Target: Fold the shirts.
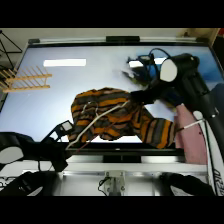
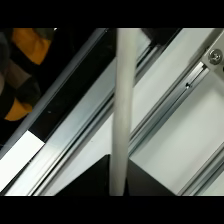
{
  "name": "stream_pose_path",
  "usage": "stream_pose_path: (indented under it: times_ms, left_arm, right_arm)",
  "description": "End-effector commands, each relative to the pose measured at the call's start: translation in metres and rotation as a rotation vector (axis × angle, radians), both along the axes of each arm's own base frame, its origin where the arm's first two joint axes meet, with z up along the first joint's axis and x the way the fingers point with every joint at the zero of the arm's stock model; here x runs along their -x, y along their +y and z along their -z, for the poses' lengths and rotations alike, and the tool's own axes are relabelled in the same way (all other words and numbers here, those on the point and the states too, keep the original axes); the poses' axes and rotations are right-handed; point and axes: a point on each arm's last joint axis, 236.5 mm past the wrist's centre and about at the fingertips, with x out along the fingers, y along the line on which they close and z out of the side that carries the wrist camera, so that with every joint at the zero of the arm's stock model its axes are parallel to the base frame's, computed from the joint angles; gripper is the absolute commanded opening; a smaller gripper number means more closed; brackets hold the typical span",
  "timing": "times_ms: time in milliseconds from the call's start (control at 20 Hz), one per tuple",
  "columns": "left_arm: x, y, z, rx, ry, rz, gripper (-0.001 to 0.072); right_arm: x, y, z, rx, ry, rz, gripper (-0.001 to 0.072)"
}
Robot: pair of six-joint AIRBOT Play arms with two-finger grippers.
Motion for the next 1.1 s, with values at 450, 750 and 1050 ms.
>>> stream_pose_path:
  times_ms: [450,750,1050]
  left_arm:
    - [-0.035,0.018,-0.031,-0.113,-0.259,0.340,0.0044]
    - [-0.083,-0.022,-0.018,-0.049,-0.364,0.318,0.0044]
    - [-0.108,-0.044,0.006,-0.046,-0.371,0.332,0.0044]
  right_arm:
    - [0.027,-0.001,-0.059,-0.065,-0.111,-0.096,0.0056]
    - [0.055,0.038,-0.082,-0.231,-0.099,-0.183,0.0056]
    - [0.075,0.061,-0.080,-0.214,-0.093,-0.258,0.0056]
